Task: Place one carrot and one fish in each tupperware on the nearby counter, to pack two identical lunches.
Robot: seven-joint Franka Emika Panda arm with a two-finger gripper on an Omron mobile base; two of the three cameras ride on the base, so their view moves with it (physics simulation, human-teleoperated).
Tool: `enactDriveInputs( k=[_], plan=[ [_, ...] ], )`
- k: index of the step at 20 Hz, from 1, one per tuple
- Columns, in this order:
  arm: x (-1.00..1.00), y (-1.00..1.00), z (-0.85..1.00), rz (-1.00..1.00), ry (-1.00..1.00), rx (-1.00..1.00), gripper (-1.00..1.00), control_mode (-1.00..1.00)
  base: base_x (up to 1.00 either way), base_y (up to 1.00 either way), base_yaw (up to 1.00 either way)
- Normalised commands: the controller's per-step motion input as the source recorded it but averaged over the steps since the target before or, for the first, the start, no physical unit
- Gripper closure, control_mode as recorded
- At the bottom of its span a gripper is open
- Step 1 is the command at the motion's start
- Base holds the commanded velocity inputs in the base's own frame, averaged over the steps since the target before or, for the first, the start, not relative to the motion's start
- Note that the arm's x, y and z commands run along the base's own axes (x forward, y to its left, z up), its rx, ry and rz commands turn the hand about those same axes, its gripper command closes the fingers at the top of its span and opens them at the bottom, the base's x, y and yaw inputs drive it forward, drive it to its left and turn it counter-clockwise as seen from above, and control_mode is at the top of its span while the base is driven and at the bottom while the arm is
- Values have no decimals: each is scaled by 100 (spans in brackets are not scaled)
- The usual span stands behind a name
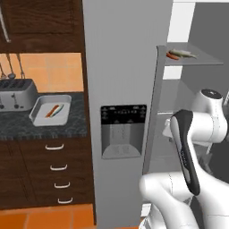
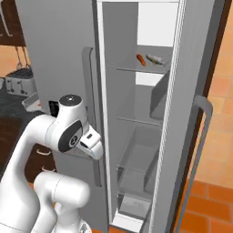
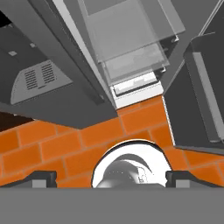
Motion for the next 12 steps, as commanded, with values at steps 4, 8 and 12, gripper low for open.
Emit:
enactDriveInputs(
  k=[4,8,12],
  plan=[
    [0,0,0,0,0,0,-100,100,50,-41,-1],
    [0,0,0,0,0,0,-100,100,74,-34,-7],
    [-31,-24,30,-3,-3,0,-100,-100,8,-24,-4]
  ],
)
